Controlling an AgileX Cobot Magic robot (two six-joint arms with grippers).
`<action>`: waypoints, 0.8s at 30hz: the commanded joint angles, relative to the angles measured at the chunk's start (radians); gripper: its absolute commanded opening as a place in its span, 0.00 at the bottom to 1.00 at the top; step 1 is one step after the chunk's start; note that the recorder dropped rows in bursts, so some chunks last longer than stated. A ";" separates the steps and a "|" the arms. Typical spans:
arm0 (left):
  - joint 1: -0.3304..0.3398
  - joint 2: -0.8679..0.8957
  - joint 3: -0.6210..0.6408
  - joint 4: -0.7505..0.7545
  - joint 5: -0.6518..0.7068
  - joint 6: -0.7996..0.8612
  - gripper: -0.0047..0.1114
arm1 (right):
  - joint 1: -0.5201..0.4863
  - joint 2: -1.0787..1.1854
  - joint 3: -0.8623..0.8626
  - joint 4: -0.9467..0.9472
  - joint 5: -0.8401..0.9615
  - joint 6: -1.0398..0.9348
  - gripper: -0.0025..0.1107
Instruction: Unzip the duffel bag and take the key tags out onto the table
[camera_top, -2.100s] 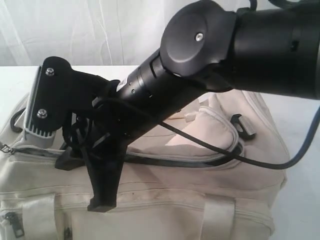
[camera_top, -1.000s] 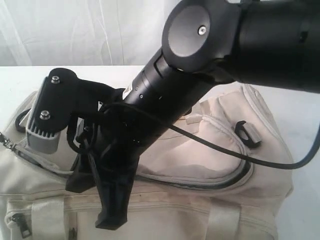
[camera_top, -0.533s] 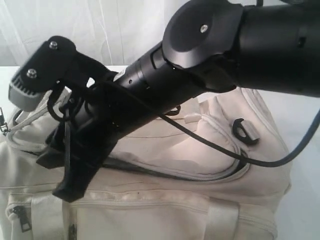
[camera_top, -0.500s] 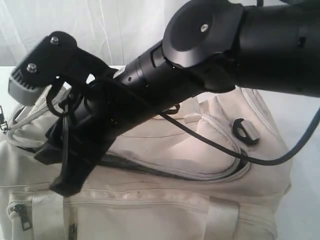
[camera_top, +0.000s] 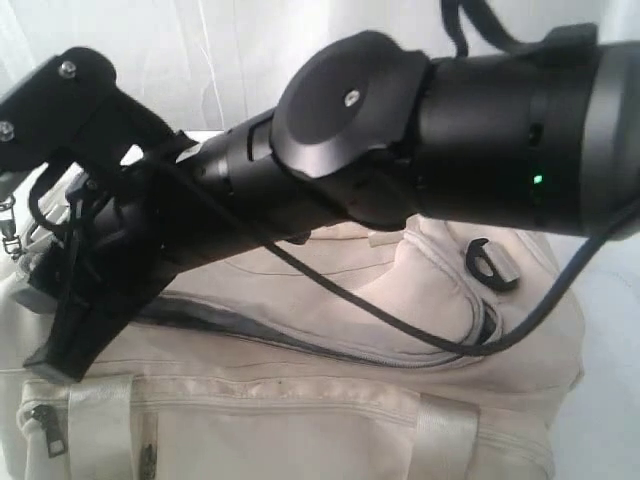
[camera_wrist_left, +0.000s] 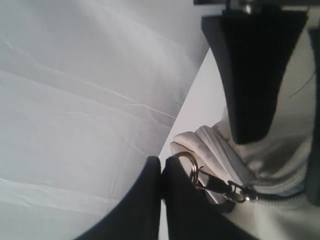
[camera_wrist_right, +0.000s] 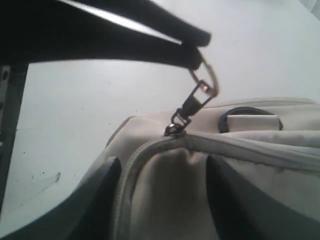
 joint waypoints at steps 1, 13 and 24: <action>0.004 -0.003 -0.013 0.045 0.007 -0.009 0.04 | 0.013 0.033 0.002 0.003 -0.027 -0.011 0.35; 0.004 0.092 -0.013 0.095 0.076 0.018 0.04 | 0.013 0.031 0.002 0.002 0.067 -0.011 0.03; 0.076 0.161 -0.013 0.205 0.157 -0.019 0.04 | 0.013 -0.056 0.002 -0.087 0.331 -0.008 0.02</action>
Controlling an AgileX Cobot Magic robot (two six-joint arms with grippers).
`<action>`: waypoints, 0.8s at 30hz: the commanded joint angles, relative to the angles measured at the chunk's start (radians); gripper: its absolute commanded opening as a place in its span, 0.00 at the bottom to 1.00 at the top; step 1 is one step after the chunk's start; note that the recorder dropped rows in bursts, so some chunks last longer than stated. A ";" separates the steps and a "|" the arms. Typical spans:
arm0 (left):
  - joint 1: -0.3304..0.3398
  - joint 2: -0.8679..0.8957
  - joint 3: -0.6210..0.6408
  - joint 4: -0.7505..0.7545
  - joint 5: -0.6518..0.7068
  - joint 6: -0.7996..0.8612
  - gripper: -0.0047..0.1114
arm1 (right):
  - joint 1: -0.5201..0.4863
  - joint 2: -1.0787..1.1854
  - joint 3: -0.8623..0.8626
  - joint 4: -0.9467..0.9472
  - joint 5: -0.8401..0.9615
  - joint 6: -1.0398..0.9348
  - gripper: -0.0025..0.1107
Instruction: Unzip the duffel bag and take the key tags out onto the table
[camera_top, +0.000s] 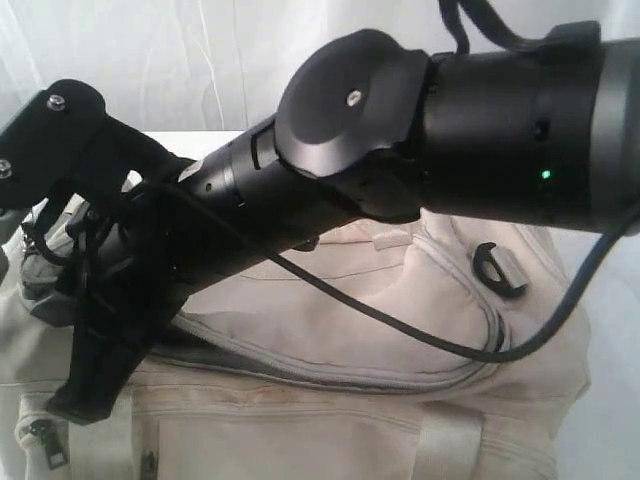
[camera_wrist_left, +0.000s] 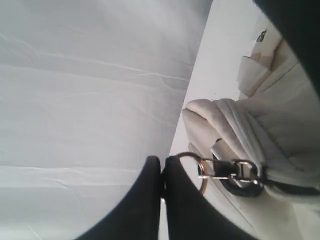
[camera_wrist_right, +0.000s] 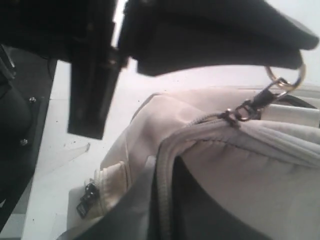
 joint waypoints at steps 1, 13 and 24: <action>0.083 -0.002 -0.008 0.111 0.031 -0.049 0.04 | 0.010 -0.046 0.002 -0.040 0.197 -0.007 0.02; 0.619 0.181 -0.078 0.265 -0.318 -0.458 0.04 | 0.006 -0.091 0.002 -0.124 0.264 0.036 0.02; 0.924 0.457 -0.257 0.265 -0.571 -0.538 0.04 | 0.006 -0.195 0.002 -0.233 0.235 0.112 0.02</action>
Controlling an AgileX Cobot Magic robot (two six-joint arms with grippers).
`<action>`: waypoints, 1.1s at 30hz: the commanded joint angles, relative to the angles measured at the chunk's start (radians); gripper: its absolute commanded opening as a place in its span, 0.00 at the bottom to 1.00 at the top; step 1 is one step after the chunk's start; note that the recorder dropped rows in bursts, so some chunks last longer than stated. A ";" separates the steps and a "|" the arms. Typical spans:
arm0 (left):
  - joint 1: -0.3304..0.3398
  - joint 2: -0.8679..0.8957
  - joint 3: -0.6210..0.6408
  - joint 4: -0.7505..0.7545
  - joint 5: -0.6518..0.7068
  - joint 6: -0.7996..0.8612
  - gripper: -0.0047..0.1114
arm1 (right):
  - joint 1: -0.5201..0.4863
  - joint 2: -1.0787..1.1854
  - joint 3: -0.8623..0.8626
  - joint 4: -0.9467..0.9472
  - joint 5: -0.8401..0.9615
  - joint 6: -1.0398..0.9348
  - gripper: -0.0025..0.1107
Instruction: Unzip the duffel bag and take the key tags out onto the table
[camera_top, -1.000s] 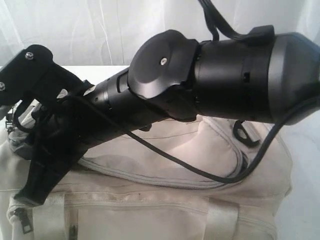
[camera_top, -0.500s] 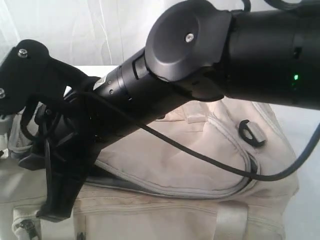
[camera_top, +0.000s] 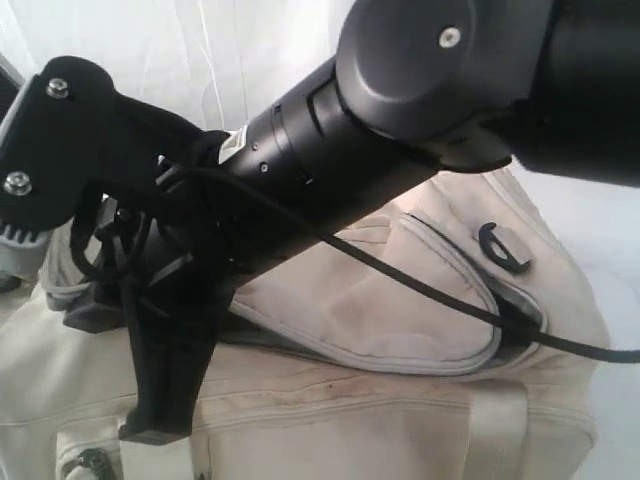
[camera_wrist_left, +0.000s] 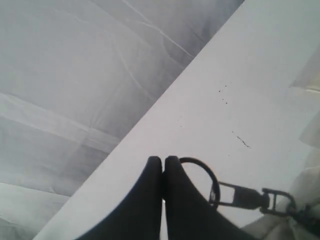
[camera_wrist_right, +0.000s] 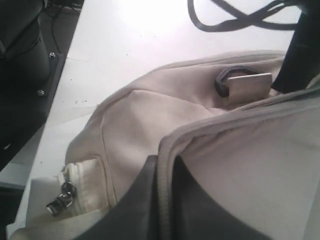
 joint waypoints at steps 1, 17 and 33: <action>0.092 0.088 -0.053 0.035 0.137 -0.035 0.04 | 0.010 -0.071 0.000 -0.046 0.083 0.091 0.02; 0.108 0.051 -0.097 -0.026 -0.046 -0.293 0.14 | 0.010 -0.057 0.000 -0.240 -0.078 0.265 0.02; 0.108 -0.461 0.287 0.022 -0.419 -0.729 0.64 | -0.101 -0.027 0.000 -0.146 -0.572 0.478 0.02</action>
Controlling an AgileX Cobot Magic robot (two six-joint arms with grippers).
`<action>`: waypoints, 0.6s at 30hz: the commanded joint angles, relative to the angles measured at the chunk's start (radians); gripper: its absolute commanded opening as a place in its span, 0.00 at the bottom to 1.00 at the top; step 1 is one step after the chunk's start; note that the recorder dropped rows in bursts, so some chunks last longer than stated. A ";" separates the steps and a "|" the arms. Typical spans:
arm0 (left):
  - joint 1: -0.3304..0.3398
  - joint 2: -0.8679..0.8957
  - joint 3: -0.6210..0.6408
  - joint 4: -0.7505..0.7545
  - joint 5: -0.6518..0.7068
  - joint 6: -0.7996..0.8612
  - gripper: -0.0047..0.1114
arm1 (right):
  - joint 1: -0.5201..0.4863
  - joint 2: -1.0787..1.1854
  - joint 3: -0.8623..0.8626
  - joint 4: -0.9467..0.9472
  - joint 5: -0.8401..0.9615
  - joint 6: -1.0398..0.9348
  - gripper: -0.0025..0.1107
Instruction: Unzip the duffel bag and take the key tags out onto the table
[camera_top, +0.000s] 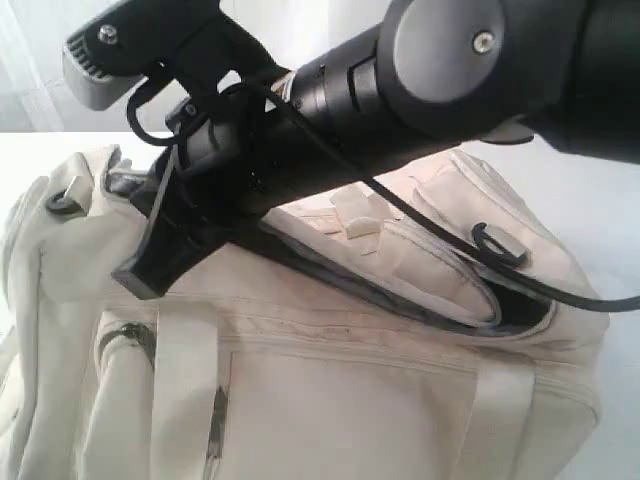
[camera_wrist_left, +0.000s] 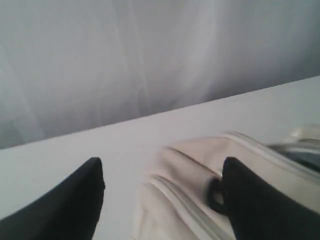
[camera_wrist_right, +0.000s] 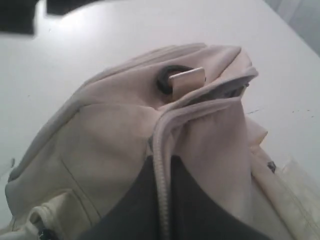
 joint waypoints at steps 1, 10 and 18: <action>0.001 -0.031 0.086 0.070 -0.162 -0.181 0.63 | -0.022 -0.017 -0.015 0.092 -0.369 0.012 0.02; 0.001 -0.031 0.118 0.070 -0.201 -0.170 0.59 | -0.022 -0.017 -0.015 0.176 -0.207 0.022 0.02; 0.001 -0.031 0.118 0.070 -0.241 -0.161 0.59 | -0.022 -0.017 -0.015 0.180 -0.184 0.022 0.26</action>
